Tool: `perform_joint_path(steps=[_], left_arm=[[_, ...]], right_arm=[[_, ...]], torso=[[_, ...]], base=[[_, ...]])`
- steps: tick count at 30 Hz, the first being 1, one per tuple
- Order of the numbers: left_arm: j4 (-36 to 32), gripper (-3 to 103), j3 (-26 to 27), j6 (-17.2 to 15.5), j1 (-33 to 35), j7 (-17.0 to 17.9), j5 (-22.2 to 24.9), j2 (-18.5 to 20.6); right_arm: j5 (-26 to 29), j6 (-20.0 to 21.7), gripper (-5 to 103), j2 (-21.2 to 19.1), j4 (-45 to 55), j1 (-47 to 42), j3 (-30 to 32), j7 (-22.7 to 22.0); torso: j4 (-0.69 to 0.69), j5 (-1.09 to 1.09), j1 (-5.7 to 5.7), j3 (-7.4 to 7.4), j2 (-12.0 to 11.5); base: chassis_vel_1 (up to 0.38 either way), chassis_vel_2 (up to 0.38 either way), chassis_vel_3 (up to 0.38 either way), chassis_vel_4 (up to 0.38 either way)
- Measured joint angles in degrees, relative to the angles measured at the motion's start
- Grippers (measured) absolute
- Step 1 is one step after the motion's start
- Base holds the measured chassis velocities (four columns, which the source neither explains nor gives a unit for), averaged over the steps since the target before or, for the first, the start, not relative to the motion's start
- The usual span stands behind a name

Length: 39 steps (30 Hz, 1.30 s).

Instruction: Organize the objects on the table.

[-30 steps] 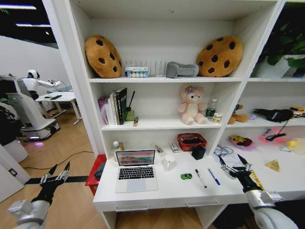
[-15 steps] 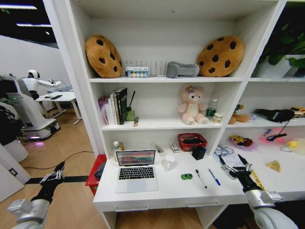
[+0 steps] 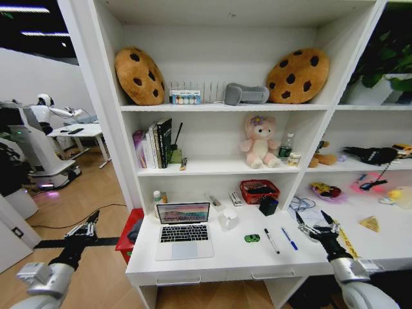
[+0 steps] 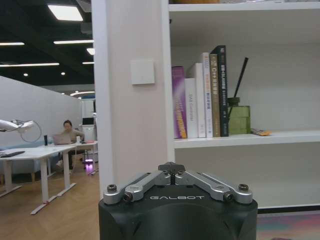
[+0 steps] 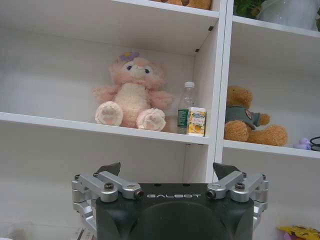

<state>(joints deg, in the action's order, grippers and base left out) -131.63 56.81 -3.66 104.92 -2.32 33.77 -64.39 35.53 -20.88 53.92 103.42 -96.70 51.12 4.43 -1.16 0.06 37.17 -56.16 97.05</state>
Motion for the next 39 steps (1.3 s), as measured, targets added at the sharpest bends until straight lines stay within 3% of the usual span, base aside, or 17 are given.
perform_joint_path(steps=[11,16,19,20,23,33,39], left_arm=[[-0.98,0,-9.4,-2.33,-3.12,2.61,-5.35,6.38],[-0.38,0,-10.06,-3.17,-4.93,3.21,-3.7,9.53],[0.41,0,-10.95,-3.28,-5.11,3.23,-1.86,15.55],[0.41,0,-10.95,-3.28,-5.11,3.23,-1.86,15.55],[1.55,0,-12.83,-3.23,-6.56,3.25,-1.6,20.43],[5.23,0,-17.52,-3.1,-10.38,3.61,-0.84,27.22],[7.84,0,-23.63,-3.03,-17.59,3.61,3.78,33.31]], right_arm=[[-0.46,-0.19,100,0.4,0.79,-0.2,-0.5,0.22],[-0.46,-0.17,100,0.42,0.81,-0.2,-0.5,0.16],[-0.77,-0.12,100,0.53,0.8,-0.29,-0.65,0.05],[-0.77,-0.12,100,0.53,0.8,-0.29,-0.65,0.05],[-0.84,0.3,100,0.73,0.95,0.09,-0.87,-0.19],[-0.81,0.95,100,0.31,1.0,0.66,-1.52,-0.34],[-0.98,1.88,100,0.29,1.35,0.71,-1.53,-0.41]], torso=[[-0.01,-0.02,0.01,0.0,-0.01],[0.0,-0.02,0.01,0.0,-0.01],[0.0,-0.01,0.01,-0.01,-0.01],[0.0,-0.01,0.01,-0.01,-0.01],[-0.01,-0.01,0.01,-0.01,-0.01],[0.0,-0.02,0.01,0.0,-0.01],[-0.01,-0.01,0.01,0.0,-0.01]], base=[[0.0,0.0,0.0,0.0],[0.0,0.0,0.0,0.0],[0.0,0.0,0.0,0.0],[0.0,0.0,0.0,0.0],[0.0,0.0,0.0,0.0],[0.0,0.0,0.0,0.0],[0.0,0.0,0.0,0.0]])
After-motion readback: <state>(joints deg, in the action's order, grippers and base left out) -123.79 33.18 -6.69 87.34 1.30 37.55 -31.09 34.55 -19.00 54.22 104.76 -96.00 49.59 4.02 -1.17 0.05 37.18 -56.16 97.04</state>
